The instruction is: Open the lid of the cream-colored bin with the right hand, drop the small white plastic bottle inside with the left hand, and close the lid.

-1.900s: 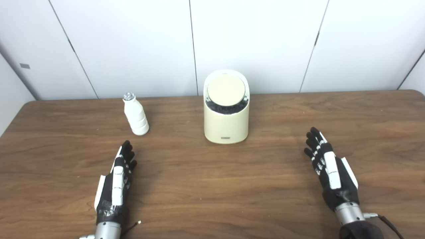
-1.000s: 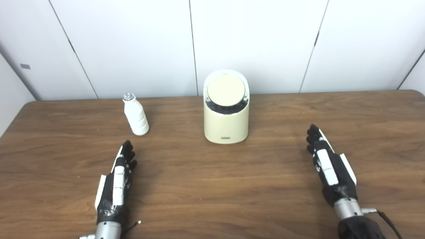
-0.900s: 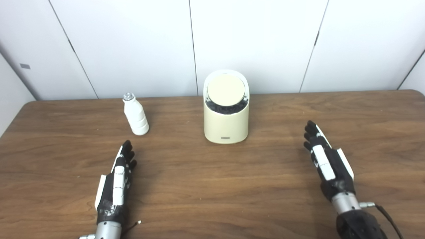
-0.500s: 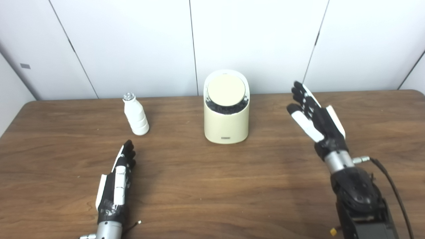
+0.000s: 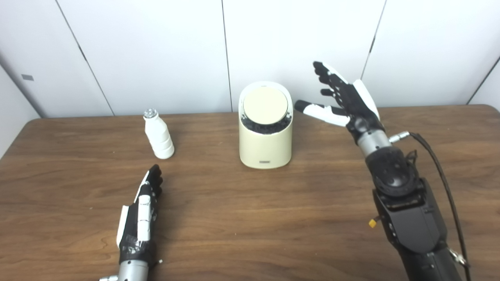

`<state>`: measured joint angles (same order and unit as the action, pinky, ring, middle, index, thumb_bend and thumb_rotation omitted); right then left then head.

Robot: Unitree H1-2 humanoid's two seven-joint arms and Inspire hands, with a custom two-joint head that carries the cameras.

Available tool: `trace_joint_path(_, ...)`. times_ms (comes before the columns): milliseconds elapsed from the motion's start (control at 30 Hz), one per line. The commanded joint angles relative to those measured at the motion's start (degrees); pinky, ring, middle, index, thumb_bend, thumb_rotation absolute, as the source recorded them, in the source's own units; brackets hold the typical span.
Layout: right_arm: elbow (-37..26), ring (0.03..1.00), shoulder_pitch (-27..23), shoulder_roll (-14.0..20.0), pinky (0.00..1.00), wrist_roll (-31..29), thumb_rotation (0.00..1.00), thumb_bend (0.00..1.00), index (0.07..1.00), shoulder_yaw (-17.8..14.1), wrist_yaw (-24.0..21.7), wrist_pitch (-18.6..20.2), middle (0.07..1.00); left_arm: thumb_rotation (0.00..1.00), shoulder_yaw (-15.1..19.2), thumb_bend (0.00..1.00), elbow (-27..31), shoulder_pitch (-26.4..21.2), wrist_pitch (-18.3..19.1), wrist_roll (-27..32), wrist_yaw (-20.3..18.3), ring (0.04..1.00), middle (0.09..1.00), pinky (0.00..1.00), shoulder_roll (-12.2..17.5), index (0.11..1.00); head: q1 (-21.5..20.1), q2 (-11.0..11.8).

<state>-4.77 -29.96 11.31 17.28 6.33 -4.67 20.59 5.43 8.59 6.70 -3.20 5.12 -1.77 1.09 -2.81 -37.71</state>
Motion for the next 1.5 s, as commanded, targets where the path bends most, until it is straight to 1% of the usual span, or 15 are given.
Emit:
trace_joint_path(0, -0.2, 0.931, -4.2, 0.0, 0.85, 1.0, 0.5, 0.93, 0.912, 0.5, 0.0, -0.9, 0.924, 1.0, -0.6, 0.6, -0.6, 0.4, 0.0, 0.4, 0.2, 0.985, 0.974, 1.0, -0.7, 0.963, 0.0, -0.1)
trace_joint_path(33, 0.4, 0.935, -4.8, 0.1, 0.86, 1.2, 0.48, 0.92, 0.914, 0.8, -0.2, -0.9, 0.926, 1.0, -0.6, 0.6, -0.5, 0.4, 0.0, 0.3, 0.3, 0.986, 0.975, 1.0, -0.8, 0.964, 0.2, -0.2)
trace_joint_path(67, 1.1, 0.926, -5.5, 0.4, 0.84, 1.7, 0.47, 0.93, 0.912, 1.3, -0.4, -0.9, 0.924, 1.0, -0.6, 0.6, -0.4, 0.5, 0.0, 0.3, 0.3, 0.987, 0.974, 1.0, -0.9, 0.963, 0.4, -0.3)
trace_joint_path(167, 4.1, 0.915, -8.2, 0.7, 0.8, 3.1, 0.45, 0.93, 0.916, 2.8, -0.7, -1.3, 0.927, 1.0, -0.7, 0.6, -0.4, 0.5, 0.1, 0.4, 0.4, 0.986, 0.972, 1.0, -1.3, 0.959, 0.3, -0.3)
trace_joint_path(300, 7.8, 0.914, -11.2, 1.9, 0.82, 5.7, 0.41, 0.93, 0.917, 5.4, -1.5, -2.9, 0.924, 1.0, -0.9, 0.61, -0.6, 0.4, -0.1, 0.1, 0.5, 0.985, 0.972, 1.0, -1.4, 0.958, 0.5, -0.3)
trace_joint_path(367, 9.3, 0.909, -12.3, 2.2, 0.82, 6.5, 0.42, 0.94, 0.917, 6.4, -1.6, -3.9, 0.919, 1.0, -1.0, 0.61, -0.7, 0.5, -0.2, -0.2, 0.6, 0.982, 0.973, 1.0, -1.7, 0.958, 0.9, -0.2)
trace_joint_path(433, 10.7, 0.903, -13.2, 2.4, 0.82, 7.2, 0.45, 0.98, 0.918, 7.2, -1.5, -4.7, 0.915, 1.0, -1.0, 0.61, -0.5, 0.5, 0.2, -0.2, 1.0, 0.974, 0.963, 0.99, -2.0, 0.949, 1.0, -0.2)
trace_joint_path(500, 11.9, 0.9, -13.9, 2.3, 0.81, 7.8, 0.45, 0.99, 0.917, 7.7, -1.6, -4.9, 0.913, 1.0, -1.1, 0.61, -0.6, 0.5, 0.0, -0.1, 1.2, 0.975, 0.96, 0.99, -2.1, 0.946, 0.9, -0.1)
trace_joint_path(667, 14.3, 0.9, -15.2, 1.8, 0.81, 9.3, 0.42, 0.97, 0.919, 8.5, -1.4, -4.9, 0.913, 1.0, -1.3, 0.6, -1.1, 0.4, -0.8, 0.0, 1.4, 0.972, 0.961, 0.98, -2.1, 0.945, 0.9, -0.2)
trace_joint_path(867, 17.1, 0.901, -16.5, 1.1, 0.8, 10.8, 0.43, 0.94, 0.92, 9.2, -1.1, -4.5, 0.914, 1.0, -1.4, 0.61, -1.3, 0.5, -1.0, 0.1, 1.5, 0.968, 0.96, 0.98, -2.4, 0.943, 1.1, -0.2)
trace_joint_path(1000, 18.1, 0.911, -16.7, 1.0, 0.83, 11.7, 0.4, 0.92, 0.922, 9.6, -1.2, -4.5, 0.919, 1.0, -1.3, 0.61, -1.2, 0.4, -0.9, 0.3, 1.6, 0.969, 0.959, 0.98, -2.5, 0.939, 1.1, -0.2)
trace_joint_path(1133, 18.7, 0.917, -16.7, 1.2, 0.84, 12.7, 0.38, 0.9, 0.926, 10.2, -1.3, -4.2, 0.923, 1.0, -1.3, 0.62, -1.3, 0.3, -0.6, 0.1, 1.6, 0.967, 0.955, 0.98, -2.5, 0.936, 0.8, -0.2)
trace_joint_path(1333, 19.4, 0.916, -16.4, 1.9, 0.86, 13.8, 0.41, 0.89, 0.931, 10.5, -1.4, -4.3, 0.92, 1.0, -1.2, 0.61, -1.5, 0.1, -0.8, 0.2, 1.6, 0.965, 0.954, 0.98, -2.3, 0.94, 0.7, -0.2)
trace_joint_path(1467, 19.8, 0.919, -16.1, 2.6, 0.88, 14.4, 0.39, 0.88, 0.934, 10.9, -1.4, -4.9, 0.921, 0.99, -1.2, 0.61, -1.7, 0.1, -0.9, 0.3, 1.6, 0.962, 0.95, 0.97, -2.4, 0.933, 0.6, -0.2)
